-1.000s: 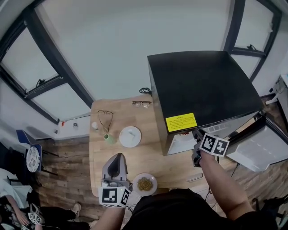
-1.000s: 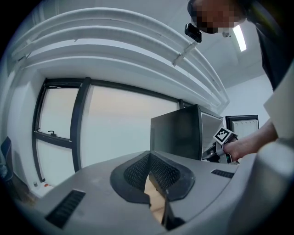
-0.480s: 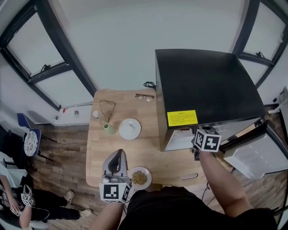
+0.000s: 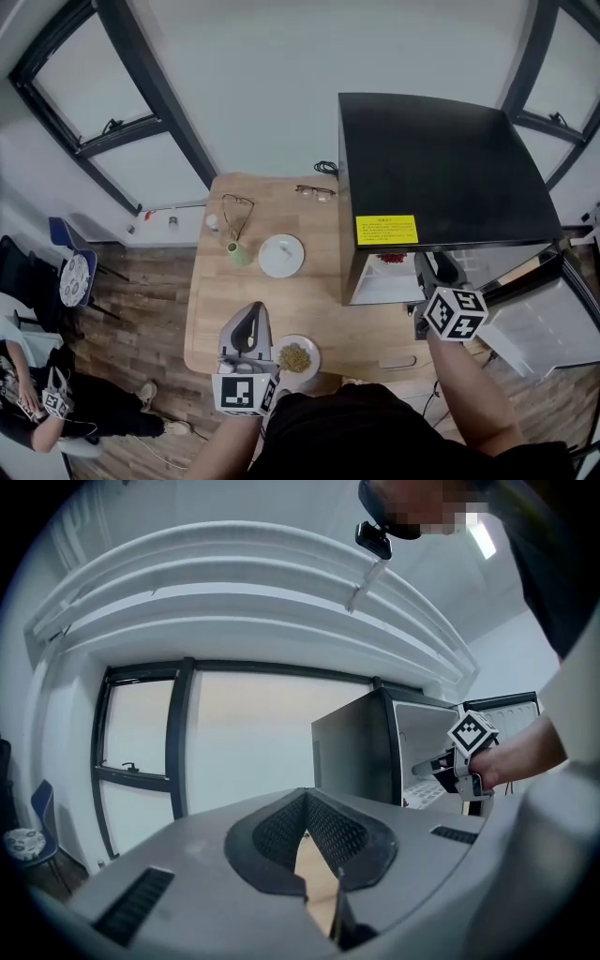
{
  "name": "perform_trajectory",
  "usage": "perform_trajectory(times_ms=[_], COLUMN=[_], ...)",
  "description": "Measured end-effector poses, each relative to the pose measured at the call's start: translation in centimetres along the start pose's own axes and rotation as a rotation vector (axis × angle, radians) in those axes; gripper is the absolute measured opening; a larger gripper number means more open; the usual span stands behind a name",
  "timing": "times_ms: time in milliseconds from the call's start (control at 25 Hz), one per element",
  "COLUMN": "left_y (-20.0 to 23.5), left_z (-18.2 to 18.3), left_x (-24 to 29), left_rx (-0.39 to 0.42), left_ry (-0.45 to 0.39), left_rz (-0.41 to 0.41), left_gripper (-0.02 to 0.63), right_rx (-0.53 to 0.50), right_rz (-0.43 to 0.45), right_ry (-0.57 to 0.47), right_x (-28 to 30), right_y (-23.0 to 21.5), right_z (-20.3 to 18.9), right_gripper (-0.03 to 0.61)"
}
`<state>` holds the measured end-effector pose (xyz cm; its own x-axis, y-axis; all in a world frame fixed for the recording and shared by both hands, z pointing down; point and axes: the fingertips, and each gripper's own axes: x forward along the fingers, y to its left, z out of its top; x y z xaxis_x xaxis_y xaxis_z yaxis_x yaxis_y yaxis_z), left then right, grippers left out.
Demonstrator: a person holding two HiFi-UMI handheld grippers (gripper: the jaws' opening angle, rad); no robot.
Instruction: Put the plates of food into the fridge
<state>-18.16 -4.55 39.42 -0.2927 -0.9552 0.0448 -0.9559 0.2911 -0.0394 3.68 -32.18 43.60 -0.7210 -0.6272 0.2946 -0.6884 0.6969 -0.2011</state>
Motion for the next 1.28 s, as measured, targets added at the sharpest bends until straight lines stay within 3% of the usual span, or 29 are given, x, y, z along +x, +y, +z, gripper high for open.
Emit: perform_trajectory(times_ms=[200,440,640,800,960,1120,1280], left_y=[1.1,5.3,8.9,11.4,13.8,13.9,12.8], left_z=[-0.5,-0.6,-0.8,-2.8,-4.8,-6.1,-6.3], left_x=[-1.5,-5.2,-8.4,-10.2,-12.0,-12.3,-12.5], left_rx=[-0.003,0.017,0.010,-0.012,-0.008,0.009,0.054], left_ry=[0.018,0.032,0.006,0.033,0.058,0.071,0.067], left_rz=[-0.024,-0.016,-0.001,-0.017,-0.030,-0.098,-0.179], left_gripper=[0.003,0.003,0.003,0.003,0.003,0.003,0.003], right_rx=[0.006,0.007,0.031,-0.021,0.063,0.123,0.269], right_rz=[0.014,0.052,0.109,0.186,0.212,0.127,0.088], right_ry=[-0.036,-0.056,0.000,0.046,0.110,0.190,0.207], right_x=[-2.7,-5.5,-6.1,-7.2,-8.5,-10.6,-12.4], right_y=[1.7,6.8,12.1,17.8,21.5,22.3,22.8], right_z=[-0.7,-3.6,-8.2,-11.7,-16.2,-20.9,-24.7], right_gripper=[0.186,0.168,0.143,0.143,0.143,0.143,0.143])
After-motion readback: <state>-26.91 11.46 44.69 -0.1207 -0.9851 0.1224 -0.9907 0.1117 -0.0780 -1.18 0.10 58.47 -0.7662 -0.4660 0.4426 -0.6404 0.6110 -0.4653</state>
